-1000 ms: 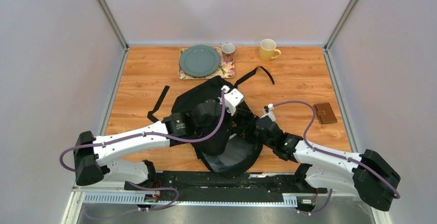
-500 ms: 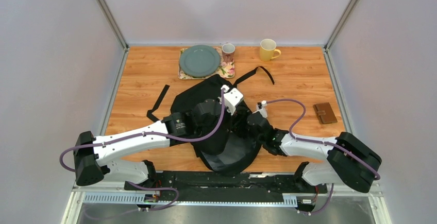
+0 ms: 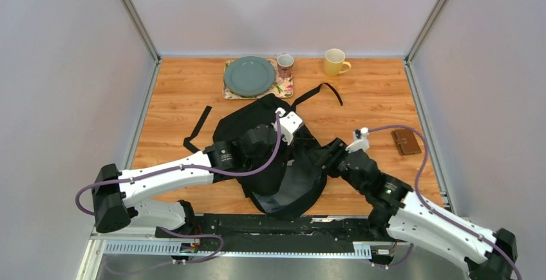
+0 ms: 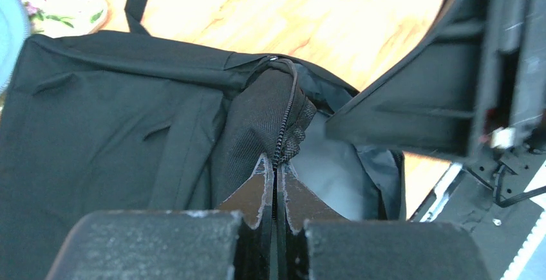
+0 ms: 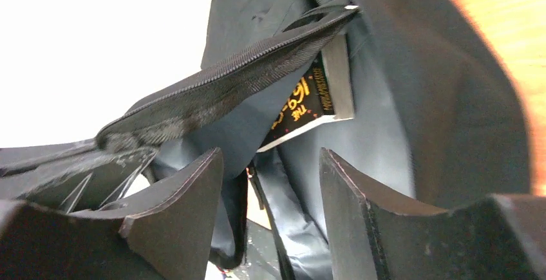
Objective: Pack the student bag
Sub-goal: Place the book in the student bag, then adjust the student bag at the center of the board.
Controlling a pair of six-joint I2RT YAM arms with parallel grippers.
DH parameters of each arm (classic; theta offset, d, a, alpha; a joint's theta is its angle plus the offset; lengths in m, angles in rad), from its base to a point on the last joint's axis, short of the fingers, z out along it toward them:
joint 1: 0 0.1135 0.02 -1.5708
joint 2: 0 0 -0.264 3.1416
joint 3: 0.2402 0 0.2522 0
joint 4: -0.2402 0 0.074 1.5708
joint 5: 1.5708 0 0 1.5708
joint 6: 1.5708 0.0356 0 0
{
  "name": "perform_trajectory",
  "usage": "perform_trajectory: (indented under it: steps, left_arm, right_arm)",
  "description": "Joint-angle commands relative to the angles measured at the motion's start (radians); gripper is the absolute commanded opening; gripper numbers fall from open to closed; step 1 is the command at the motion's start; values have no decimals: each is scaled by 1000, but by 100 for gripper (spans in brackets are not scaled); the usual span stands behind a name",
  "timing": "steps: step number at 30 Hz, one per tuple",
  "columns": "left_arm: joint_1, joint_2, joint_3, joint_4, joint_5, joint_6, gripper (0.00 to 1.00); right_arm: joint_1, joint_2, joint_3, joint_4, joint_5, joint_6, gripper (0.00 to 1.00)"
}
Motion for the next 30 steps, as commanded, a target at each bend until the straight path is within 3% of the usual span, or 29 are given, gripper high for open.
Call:
perform_trajectory:
  steps: [1,2,6,11,14,15,16,17,18,24,28,30]
  left_arm:
    - [7,23,1,35,44,-39,0]
    - [7,28,2,39,66,-53,0]
    - [7,68,5,72,168,-76,1]
    - [9,158,13,78,364,-136,18]
    - [6,183,1,86,467,-174,40]
    - [6,183,-16,100,494,-180,52]
    - [4,176,-21,101,516,-188,56]
    - [4,165,-42,111,562,-199,70]
    - [3,148,-53,127,576,-205,73]
    - [3,-7,-119,63,500,-220,75]
    - [3,-178,-214,-9,229,-265,75]
    - [6,-244,-287,-49,138,-327,76]
  right_arm:
    - [2,-214,30,-351,213,-82,60]
    - [2,-243,39,-448,244,-84,60]
    - [-3,-346,56,-542,311,-127,64]
    - [-32,-282,96,-551,298,-184,65]
    - [-52,-225,130,-544,256,-213,66]
    - [-61,-196,137,-544,247,-225,67]
    - [-69,-187,144,-536,218,-239,68]
    - [-92,-176,154,-521,198,-269,68]
    - [-107,-162,160,-512,172,-282,69]
    - [-328,-84,167,-390,-180,-404,71]
    - [-443,37,186,-303,-439,-498,72]
    - [-456,77,206,-294,-474,-520,72]
